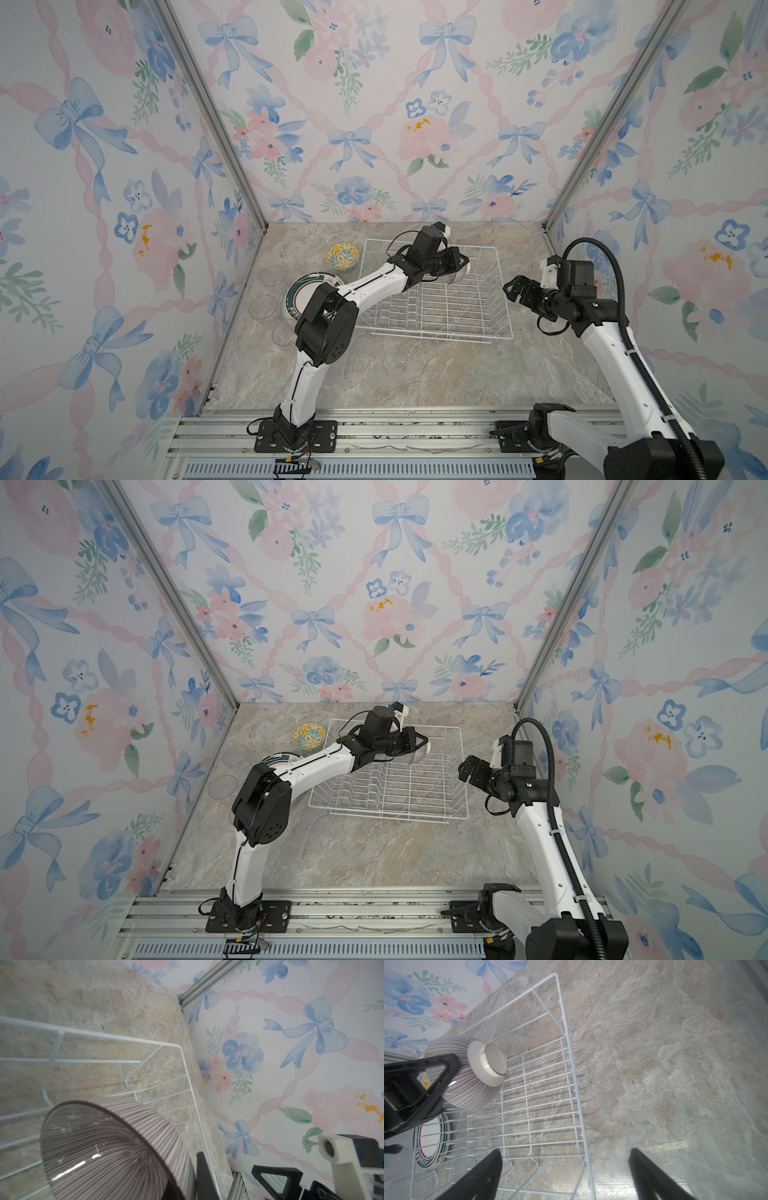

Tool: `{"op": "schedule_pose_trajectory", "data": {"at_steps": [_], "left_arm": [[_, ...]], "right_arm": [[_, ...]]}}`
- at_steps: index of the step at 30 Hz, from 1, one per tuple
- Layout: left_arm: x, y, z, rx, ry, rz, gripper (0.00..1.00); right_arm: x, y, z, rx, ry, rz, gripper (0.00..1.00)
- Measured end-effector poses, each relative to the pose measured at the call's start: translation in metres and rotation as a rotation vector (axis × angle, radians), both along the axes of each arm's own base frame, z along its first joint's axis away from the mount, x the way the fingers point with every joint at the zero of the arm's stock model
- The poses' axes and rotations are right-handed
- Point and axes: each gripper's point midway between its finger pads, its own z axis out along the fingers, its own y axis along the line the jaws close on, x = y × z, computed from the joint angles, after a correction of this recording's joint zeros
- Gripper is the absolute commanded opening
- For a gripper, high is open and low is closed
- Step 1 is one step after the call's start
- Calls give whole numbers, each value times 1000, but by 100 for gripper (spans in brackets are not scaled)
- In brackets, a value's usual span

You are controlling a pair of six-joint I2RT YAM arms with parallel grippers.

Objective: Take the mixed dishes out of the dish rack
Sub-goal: 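Carry the striped bowl with the left gripper over the yellow-blue bowl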

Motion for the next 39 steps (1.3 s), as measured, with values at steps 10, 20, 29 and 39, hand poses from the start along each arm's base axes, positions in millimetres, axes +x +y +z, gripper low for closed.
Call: {"op": "schedule_pose_trajectory", "data": {"at_steps": [10, 20, 29, 39], "left_arm": [[1, 86, 49, 4, -82, 133, 0], [13, 184, 90, 25, -173, 346, 0], [38, 292, 111, 160, -255, 626, 0], [98, 331, 36, 417, -118, 679, 0]], "right_arm": [[-10, 1, -7, 15, 5, -16, 97], [-7, 5, -3, 29, -18, -14, 97], [-7, 6, -4, 31, -15, -11, 97], [-7, 4, -4, 22, -15, -18, 97]]}}
